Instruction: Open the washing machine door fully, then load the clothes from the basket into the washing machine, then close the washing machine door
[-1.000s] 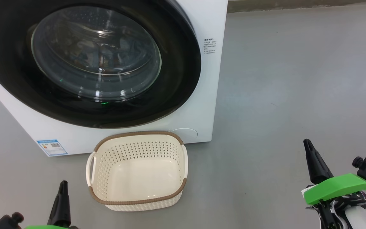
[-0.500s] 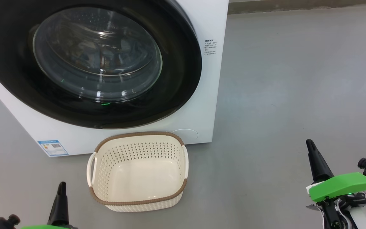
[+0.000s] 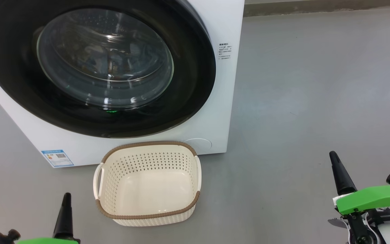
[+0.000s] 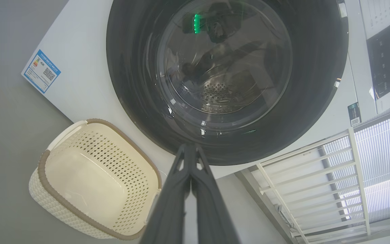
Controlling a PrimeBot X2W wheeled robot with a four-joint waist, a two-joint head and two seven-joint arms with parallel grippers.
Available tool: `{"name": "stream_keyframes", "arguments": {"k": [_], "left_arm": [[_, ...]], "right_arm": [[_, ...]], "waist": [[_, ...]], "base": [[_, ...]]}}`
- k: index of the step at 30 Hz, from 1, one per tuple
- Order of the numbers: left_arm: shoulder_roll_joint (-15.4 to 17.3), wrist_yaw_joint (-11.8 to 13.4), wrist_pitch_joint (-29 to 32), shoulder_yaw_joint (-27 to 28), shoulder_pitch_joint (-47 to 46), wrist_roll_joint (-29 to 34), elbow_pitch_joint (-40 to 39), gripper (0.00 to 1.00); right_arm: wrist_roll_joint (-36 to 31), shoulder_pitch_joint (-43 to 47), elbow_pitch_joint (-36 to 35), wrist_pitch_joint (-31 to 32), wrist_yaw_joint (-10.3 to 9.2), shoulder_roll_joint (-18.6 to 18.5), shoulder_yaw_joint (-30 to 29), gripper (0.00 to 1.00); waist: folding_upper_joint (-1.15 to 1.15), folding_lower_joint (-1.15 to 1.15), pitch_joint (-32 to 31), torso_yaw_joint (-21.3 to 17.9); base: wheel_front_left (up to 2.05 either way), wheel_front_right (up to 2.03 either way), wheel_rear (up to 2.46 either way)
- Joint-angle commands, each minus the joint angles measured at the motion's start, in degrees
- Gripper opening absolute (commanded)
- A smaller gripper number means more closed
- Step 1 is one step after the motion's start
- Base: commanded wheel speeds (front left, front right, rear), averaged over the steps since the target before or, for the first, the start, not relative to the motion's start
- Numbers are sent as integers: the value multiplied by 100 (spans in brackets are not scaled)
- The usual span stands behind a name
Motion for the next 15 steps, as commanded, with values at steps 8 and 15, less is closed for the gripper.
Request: {"name": "stream_keyframes", "arguments": {"k": [8, 15], "left_arm": [[12, -13, 173, 227, -265, -472, -172, 0], [-40, -14, 289, 295, -281, -784, -177, 0]], "right_arm": [[577, -44, -203, 170, -9, 26, -121, 0], [956, -22, -226, 287, -9, 73, -208, 0]], "waist": [[0, 0, -17, 10], [0, 0, -30, 18]], "base": [[0, 0, 0], [0, 0, 0]]}}
